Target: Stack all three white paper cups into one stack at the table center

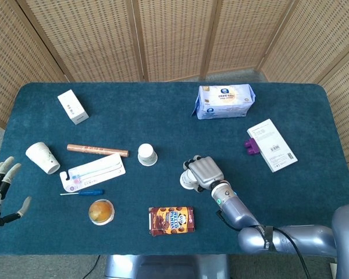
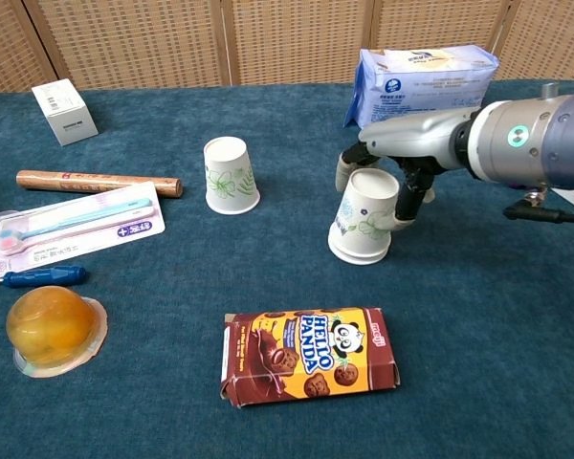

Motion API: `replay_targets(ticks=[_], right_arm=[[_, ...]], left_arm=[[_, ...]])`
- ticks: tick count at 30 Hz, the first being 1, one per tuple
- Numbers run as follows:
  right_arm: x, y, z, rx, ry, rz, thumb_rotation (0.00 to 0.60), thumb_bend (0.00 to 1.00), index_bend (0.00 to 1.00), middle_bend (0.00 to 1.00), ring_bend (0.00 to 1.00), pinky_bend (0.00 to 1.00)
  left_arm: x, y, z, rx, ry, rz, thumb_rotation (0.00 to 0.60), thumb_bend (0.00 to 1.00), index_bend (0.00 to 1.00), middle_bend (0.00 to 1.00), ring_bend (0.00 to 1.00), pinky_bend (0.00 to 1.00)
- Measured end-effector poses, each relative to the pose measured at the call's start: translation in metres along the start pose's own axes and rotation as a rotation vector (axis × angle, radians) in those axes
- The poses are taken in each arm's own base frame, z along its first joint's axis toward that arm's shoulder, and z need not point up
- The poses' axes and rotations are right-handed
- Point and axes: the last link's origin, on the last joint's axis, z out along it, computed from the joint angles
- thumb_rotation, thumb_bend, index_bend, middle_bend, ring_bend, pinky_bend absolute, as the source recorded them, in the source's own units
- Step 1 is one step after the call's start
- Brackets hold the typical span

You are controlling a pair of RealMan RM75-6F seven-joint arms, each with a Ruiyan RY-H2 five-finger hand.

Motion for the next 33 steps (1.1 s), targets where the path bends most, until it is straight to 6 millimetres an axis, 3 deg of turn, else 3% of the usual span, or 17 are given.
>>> replay_targets(ticks=[3, 7, 15, 24, 33], right_arm=[[0.002, 0.003, -0.003, -0.016, 0.003, -0.005, 0.600, 0.37, 0.00, 0.17, 0.05, 0.55], [0.003, 0.006, -0.009, -0.025, 0.003, -0.008, 0.600, 0.37, 0.00, 0.09, 0.00, 0.53], [0.009, 0.018, -0.029, -0.050, 0.032, -0.001, 0.600, 0.38, 0.00, 0.09, 0.00, 0.52], [0.025, 0.057, -0.061, -0.140, 0.161, 0.023, 0.600, 0.42, 0.00, 0.10, 0.00, 0.52], [0.036, 0.096, -0.101, -0.200, 0.406, 0.022, 0.600, 0.42, 0.00, 0.11, 0.00, 0.52]], left_arm=[[0.001, 0.000, 0.002, -0.005, 0.002, 0.001, 0.284, 0.44, 0.00, 0.00, 0.00, 0.12], [0.000, 0.003, 0.005, -0.015, -0.001, 0.003, 0.282, 0.44, 0.00, 0.00, 0.00, 0.12], [-0.001, 0.008, 0.010, -0.041, -0.007, 0.005, 0.286, 0.44, 0.00, 0.00, 0.00, 0.12], [-0.001, 0.014, 0.016, -0.063, -0.030, 0.023, 0.281, 0.44, 0.00, 0.00, 0.00, 0.12], [-0.004, 0.028, 0.032, -0.096, -0.066, 0.031, 0.286, 0.44, 0.00, 0.00, 0.00, 0.12]])
